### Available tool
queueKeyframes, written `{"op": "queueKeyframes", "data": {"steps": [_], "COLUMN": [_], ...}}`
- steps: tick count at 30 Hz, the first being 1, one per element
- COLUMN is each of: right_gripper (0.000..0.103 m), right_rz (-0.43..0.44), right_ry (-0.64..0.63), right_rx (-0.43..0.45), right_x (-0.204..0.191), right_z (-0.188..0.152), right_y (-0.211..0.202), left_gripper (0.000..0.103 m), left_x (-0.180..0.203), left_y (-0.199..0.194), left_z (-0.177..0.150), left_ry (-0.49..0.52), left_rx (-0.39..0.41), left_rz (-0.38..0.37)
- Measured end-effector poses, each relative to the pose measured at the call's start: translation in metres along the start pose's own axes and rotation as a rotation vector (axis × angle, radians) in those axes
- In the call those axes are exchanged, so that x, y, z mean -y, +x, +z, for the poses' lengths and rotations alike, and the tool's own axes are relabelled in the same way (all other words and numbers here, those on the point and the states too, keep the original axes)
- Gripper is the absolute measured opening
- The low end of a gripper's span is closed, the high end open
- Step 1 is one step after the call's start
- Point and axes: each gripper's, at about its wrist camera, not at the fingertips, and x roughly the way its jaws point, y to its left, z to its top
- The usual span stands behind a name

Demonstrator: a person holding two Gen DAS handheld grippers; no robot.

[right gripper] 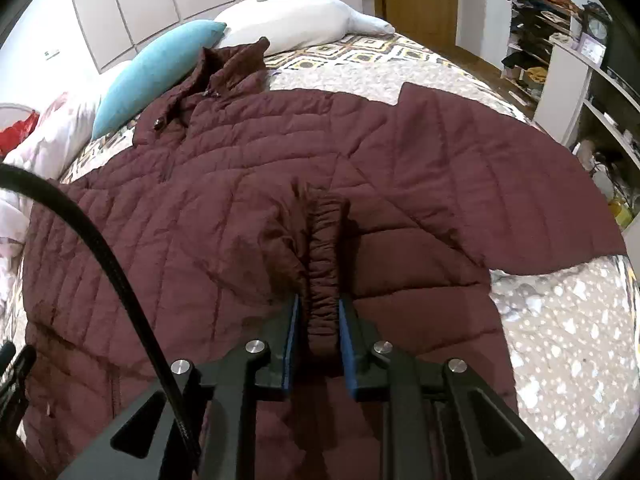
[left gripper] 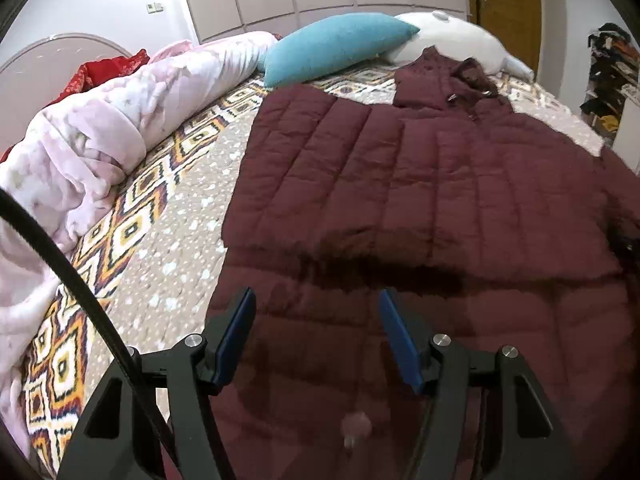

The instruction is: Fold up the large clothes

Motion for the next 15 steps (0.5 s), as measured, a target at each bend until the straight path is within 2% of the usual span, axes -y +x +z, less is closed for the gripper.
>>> {"op": "queueKeyframes", "data": {"steps": [4,7,10,12,13,15], "right_gripper": [0.022,0.025,0.028,0.053,0.054,0.055], "right_rz": [0.024,0.027,0.047,0.1,0.12,0.084], "right_ry": [0.009,0.0,-0.001,0.072,0.116,0.193], "right_rx": [0.003,0.003,-0.006,0.019,0.041,0.088], "right_x": [0.007,0.005,0.009,0.029,0.043,0.085], "right_z": [0.0,0.0,0.005,0.007,0.006,0.001], "right_y": [0.008,0.01,0.001,-0.017,-0.027,-0.047], "left_gripper": [0.064,0.069,0.069,0.069,0.069,0.069], "left_x": [-0.001,0.005,0.01,0.01,0.009,0.007], "left_y": [0.03,0.029,0.025,0.016,0.009,-0.007], "left_z": [-0.002,-0.005,-0.005,-0.006,-0.008,-0.013], "left_ry": [-0.03,-0.006,0.024,0.038,0.036,0.023], "left_rx": [-0.066,-0.046,-0.05,-0.06,-0.059,-0.054], "left_rz": [-0.001,0.042,0.067,0.068,0.061,0.028]}}
